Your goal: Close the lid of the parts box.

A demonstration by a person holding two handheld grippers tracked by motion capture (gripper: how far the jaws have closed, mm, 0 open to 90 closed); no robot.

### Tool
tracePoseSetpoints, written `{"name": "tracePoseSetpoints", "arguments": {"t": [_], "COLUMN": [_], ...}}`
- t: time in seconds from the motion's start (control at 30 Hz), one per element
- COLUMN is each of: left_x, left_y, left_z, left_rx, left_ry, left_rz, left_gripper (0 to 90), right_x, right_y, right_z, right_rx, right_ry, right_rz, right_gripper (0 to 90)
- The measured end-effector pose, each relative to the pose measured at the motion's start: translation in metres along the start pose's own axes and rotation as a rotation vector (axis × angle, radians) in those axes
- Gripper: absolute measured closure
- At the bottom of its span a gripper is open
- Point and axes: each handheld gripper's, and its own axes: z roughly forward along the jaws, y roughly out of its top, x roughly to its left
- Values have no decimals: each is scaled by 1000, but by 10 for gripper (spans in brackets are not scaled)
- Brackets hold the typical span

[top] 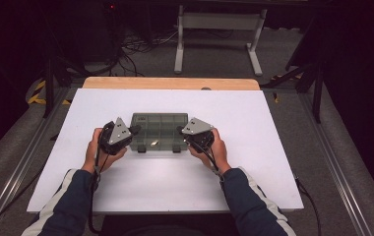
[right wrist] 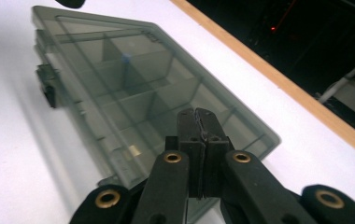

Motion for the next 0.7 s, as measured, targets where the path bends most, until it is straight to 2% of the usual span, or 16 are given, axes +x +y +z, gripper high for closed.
{"name": "tracePoseSetpoints", "arguments": {"t": [0.13, 0.2, 0.37, 0.7], "left_x": [-5, -8, -9, -14], "left_y": [-6, -9, -10, -17], "left_z": [-1, -2, -3, 2], "left_rx": [1, -2, -7, 3], "left_ry": [-6, -11, -17, -45], "left_rz": [-4, -15, -10, -16], "left_gripper": [887, 887, 887, 888], "right_x": [4, 5, 7, 9], "right_y": [-2, -4, -11, -17], "right_z": [1, 0, 1, 2], "right_rx": [10, 5, 6, 8], "right_ry": [6, 16, 25, 22], "right_rz": [-13, 4, 28, 34], "right_gripper": [900, 900, 900, 900]}}
